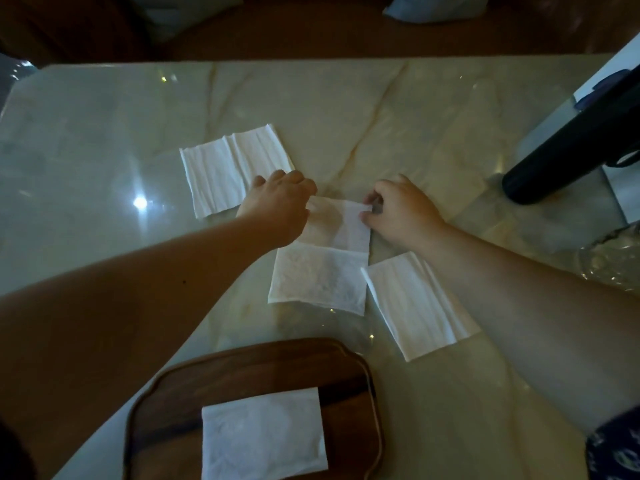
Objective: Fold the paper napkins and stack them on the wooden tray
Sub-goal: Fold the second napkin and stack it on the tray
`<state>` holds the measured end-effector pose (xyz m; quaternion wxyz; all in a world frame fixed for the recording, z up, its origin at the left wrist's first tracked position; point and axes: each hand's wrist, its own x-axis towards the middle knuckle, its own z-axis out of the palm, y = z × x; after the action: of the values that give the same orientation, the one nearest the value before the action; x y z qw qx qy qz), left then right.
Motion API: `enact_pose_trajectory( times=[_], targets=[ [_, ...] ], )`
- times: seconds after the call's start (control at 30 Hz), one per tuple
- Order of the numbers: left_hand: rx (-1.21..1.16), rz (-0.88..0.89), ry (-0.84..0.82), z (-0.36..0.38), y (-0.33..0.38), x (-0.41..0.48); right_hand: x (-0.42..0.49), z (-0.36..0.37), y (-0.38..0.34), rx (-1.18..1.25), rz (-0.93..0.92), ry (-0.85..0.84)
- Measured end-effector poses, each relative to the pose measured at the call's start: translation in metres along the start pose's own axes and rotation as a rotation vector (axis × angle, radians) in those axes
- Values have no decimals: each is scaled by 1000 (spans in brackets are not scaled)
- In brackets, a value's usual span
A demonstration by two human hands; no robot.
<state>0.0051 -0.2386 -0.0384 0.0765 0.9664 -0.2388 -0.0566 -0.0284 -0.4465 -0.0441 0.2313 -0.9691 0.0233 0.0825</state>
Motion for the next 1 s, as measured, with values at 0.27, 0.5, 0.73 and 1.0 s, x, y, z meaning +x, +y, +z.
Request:
enact_pose_trajectory(
  times=[0.27, 0.5, 0.73, 1.0],
  targets=[
    [107, 23, 127, -5, 0, -6, -12, -2, -16, 87, -112, 66],
    [14, 83, 174, -19, -5, -30, -47, -11, -24, 191, -239, 109],
    [-2, 293, 269, -35, 0, -82, -86, -10, -33, 208, -429, 121],
    [79, 430, 131, -17, 6, -123, -118, 4, -24, 9, -481, 28]
  ],
)
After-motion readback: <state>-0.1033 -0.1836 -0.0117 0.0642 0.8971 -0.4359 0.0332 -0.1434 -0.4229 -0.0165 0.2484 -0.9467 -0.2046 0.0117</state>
